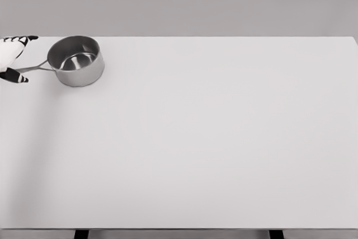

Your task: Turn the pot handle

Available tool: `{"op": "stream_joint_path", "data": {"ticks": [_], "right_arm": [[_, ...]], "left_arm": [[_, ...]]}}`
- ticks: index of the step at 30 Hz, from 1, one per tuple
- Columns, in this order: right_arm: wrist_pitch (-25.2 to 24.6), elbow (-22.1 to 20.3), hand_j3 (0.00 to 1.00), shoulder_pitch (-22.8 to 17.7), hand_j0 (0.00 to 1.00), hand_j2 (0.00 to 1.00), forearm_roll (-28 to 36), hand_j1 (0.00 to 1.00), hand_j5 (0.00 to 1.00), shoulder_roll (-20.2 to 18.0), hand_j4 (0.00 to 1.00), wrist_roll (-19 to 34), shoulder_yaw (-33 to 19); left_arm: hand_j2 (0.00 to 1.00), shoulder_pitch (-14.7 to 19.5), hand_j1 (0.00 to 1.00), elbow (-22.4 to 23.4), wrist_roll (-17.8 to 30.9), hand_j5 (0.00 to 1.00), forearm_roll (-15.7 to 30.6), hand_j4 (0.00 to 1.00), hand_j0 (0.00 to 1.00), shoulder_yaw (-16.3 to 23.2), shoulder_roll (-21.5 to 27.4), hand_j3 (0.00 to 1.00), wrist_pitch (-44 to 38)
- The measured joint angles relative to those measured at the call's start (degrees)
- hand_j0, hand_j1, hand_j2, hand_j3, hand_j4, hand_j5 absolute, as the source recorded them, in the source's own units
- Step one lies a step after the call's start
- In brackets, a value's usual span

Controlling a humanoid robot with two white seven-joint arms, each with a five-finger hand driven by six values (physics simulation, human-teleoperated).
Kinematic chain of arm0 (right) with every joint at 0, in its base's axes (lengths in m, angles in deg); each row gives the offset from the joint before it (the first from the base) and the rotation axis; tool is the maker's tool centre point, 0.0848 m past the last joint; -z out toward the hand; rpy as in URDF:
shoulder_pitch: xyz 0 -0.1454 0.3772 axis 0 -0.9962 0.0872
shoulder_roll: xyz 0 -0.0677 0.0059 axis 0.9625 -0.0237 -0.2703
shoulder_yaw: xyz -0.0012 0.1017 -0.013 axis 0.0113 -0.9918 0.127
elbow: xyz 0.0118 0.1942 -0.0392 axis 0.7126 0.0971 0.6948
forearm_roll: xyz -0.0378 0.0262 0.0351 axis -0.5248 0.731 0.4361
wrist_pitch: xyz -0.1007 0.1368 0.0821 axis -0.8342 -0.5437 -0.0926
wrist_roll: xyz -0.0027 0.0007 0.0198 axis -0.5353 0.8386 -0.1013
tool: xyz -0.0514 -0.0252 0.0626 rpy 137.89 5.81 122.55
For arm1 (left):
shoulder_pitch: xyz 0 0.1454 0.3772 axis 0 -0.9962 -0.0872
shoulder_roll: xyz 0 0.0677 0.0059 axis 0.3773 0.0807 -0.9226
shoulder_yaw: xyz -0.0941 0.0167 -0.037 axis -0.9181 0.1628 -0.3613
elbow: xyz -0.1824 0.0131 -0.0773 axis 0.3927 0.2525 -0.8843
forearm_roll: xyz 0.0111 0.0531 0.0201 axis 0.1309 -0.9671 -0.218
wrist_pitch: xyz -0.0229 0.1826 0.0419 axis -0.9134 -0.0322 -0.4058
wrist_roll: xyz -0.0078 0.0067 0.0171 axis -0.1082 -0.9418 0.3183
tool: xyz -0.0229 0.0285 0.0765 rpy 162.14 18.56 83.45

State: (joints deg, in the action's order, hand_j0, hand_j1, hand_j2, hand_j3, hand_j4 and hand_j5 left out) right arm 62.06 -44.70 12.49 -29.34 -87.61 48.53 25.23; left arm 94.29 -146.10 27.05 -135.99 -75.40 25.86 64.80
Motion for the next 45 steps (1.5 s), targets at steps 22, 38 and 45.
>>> {"op": "stream_joint_path", "data": {"ticks": [22,38,45], "right_arm": [[0.0,0.0,1.0,0.0,1.0,1.0,0.0,1.0,1.0,0.0,1.0,0.0,0.0],[0.01,0.0,1.0,0.0,1.0,1.0,0.0,1.0,1.0,0.0,1.0,0.0,0.0],[-0.01,0.0,1.0,0.0,1.0,1.0,0.0,1.0,1.0,0.0,1.0,0.0,0.0]], "left_arm": [[1.0,1.85,1.0,2.75,-1.59,1.0,-0.98,1.0,1.0,0.13,-0.26,1.0,-2.01],[1.0,3.43,1.0,5.07,-2.88,1.0,-2.09,1.0,1.0,0.35,-0.87,1.0,-2.81],[1.0,5.01,1.0,7.06,-4.17,1.0,-2.38,1.0,1.0,0.97,-1.71,1.0,-2.86]]}}
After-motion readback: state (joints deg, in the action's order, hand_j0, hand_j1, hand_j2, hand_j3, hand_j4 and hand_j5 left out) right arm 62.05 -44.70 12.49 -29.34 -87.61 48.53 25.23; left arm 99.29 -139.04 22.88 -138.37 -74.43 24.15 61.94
